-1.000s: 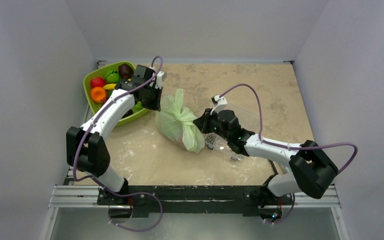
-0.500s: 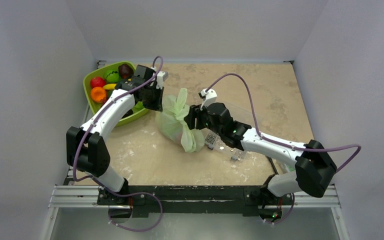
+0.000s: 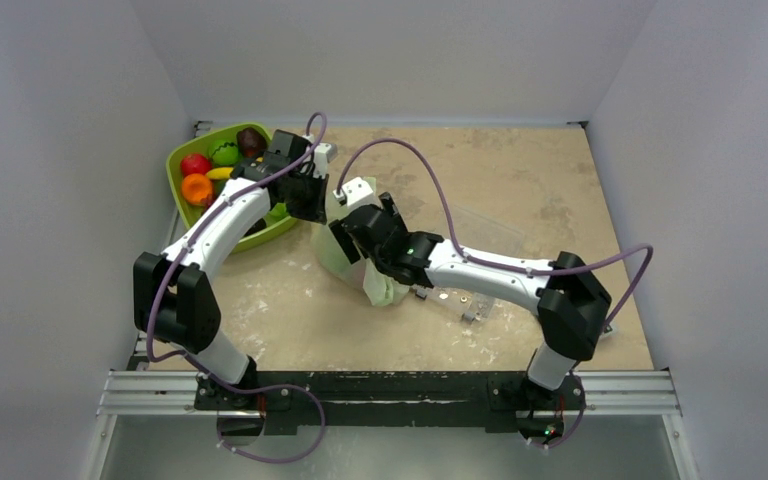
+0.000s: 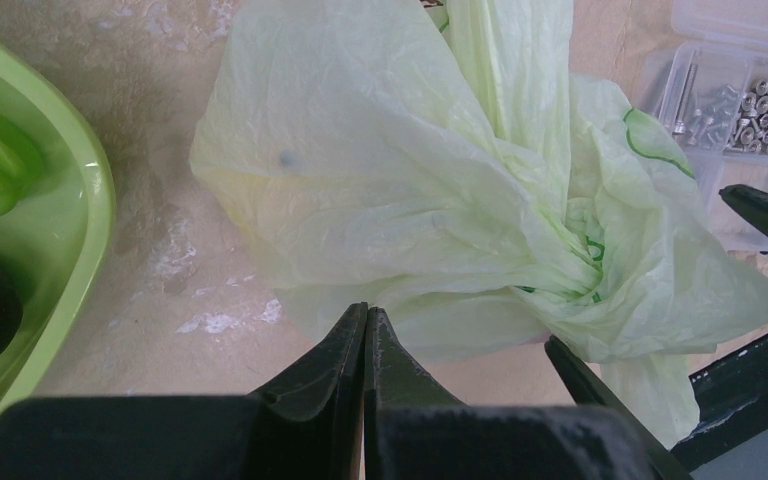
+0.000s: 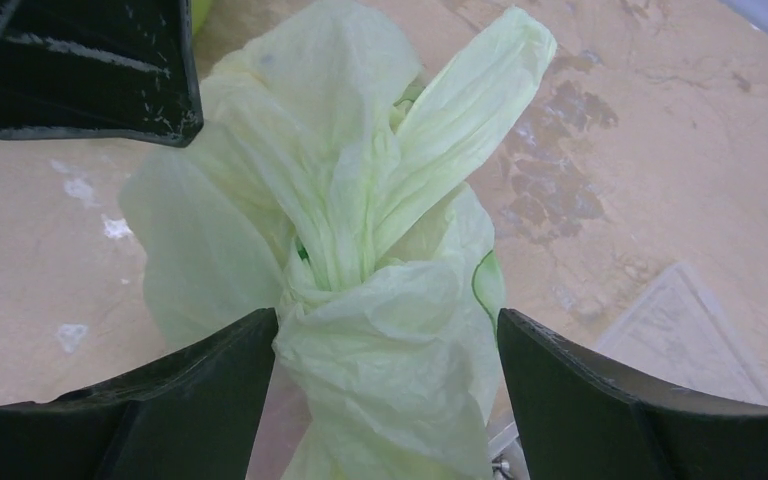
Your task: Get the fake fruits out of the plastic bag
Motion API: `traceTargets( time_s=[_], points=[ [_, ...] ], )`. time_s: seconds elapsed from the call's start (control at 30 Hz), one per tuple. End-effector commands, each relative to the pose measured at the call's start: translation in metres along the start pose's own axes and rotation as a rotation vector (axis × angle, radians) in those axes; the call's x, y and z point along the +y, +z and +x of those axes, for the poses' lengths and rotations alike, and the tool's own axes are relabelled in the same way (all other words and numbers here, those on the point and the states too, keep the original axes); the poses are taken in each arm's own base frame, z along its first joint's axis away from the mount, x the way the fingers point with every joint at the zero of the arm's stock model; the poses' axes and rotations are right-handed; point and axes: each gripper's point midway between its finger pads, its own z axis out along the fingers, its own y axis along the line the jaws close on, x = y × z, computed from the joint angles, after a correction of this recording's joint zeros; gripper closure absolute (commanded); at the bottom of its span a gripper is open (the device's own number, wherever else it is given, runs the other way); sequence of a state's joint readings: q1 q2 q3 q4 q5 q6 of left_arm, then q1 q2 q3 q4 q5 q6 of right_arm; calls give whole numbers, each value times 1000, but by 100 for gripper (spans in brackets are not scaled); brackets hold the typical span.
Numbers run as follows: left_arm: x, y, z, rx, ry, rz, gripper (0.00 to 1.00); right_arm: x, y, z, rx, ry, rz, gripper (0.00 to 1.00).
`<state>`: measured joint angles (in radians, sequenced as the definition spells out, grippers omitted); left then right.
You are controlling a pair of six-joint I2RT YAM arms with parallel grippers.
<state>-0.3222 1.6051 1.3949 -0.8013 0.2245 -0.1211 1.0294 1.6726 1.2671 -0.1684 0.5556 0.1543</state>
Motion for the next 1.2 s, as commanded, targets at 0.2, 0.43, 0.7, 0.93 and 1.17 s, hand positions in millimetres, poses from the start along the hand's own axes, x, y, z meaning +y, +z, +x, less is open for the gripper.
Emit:
traceTargets(
  time_s=[0.2, 0.43, 0.7, 0.93, 1.17],
  points=[
    [-6, -2, -14, -37, 3, 21, 100, -6, -9, -11, -46, 9, 175, 41],
    [-6, -2, -15, -41, 3, 17, 100, 6, -28, -22, -148, 131, 9, 68],
    [-2, -4, -14, -42, 2, -8, 100, 8, -79, -35, -407, 518, -507, 81],
    [-8, -8, -15, -51, 16, 25, 100, 0, -80, -27, -420, 590, -618, 95],
    [-34, -32, -26, -197, 123, 87, 36, -2, -68, -21, -362, 555, -564, 96]
  ],
)
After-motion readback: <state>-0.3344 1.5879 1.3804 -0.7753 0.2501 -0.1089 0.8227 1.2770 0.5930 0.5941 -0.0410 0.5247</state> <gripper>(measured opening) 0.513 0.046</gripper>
